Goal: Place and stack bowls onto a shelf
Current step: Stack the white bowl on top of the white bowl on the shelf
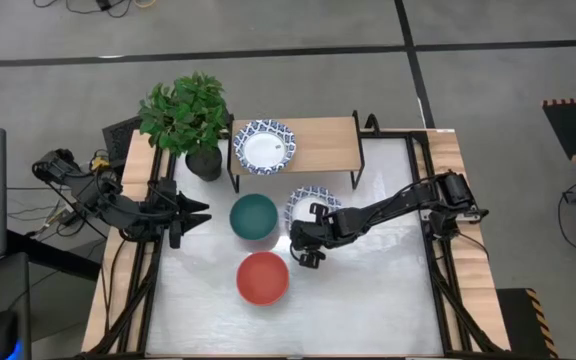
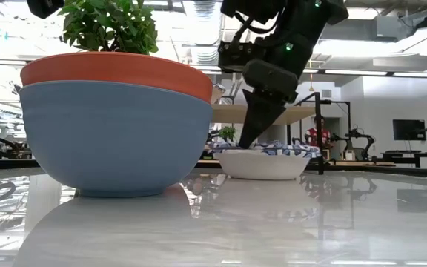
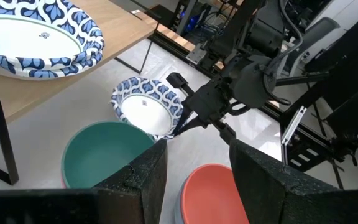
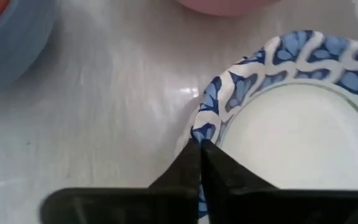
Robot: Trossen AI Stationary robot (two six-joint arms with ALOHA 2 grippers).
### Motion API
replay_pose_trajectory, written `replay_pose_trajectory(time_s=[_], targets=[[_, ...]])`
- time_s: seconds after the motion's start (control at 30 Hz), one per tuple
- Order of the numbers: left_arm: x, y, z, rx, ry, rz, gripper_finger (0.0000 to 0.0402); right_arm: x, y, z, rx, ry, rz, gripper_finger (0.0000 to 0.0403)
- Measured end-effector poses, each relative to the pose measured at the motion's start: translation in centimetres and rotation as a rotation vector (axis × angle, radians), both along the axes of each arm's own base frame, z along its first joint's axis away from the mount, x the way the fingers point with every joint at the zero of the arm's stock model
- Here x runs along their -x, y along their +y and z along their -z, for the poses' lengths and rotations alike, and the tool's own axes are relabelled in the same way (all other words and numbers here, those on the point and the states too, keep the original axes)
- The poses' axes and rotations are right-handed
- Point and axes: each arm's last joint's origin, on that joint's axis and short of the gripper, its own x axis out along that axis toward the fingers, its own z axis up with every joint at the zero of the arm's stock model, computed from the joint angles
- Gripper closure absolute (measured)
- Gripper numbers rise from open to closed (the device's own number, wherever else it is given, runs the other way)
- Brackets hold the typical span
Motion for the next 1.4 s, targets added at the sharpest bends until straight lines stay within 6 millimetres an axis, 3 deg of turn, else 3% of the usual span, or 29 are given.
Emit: replay_pose_trajectory(time_s=[0.27, 0.5, 0.83, 1.07, 1.23, 1.4], targets=[[0.0, 0.0, 0.0, 0.000, 0.000, 0.000, 0.0243, 0.4, 0.0, -0.4, -0.032, 0.015, 0.017, 0.0384], [0.0, 0.0, 0.0, 0.000, -0.001, 0.000, 0.0243, 1.4, -0.1, -3.4, -0.072, -0.048, 0.021, 0.0385], [0.0, 0.0, 0.0, -0.005, -0.003, -0.012, 0.0243, 4.3, -0.3, -10.5, -0.240, -0.267, -0.053, 0.0386], [0.0, 0.1, 0.0, -0.013, -0.009, -0.036, 0.0243, 6.4, -0.6, -16.6, -0.328, -0.602, -0.093, 0.0383], [0.0, 0.1, 0.0, -0.015, -0.008, -0.038, 0.0243, 7.5, -1.6, -20.4, -0.300, -0.840, -0.136, 0.0383], [0.0, 0.2, 0.0, -0.026, -0.008, -0.057, 0.0243, 7.0, -4.2, -23.0, -0.158, -0.925, -0.142, 0.0383]])
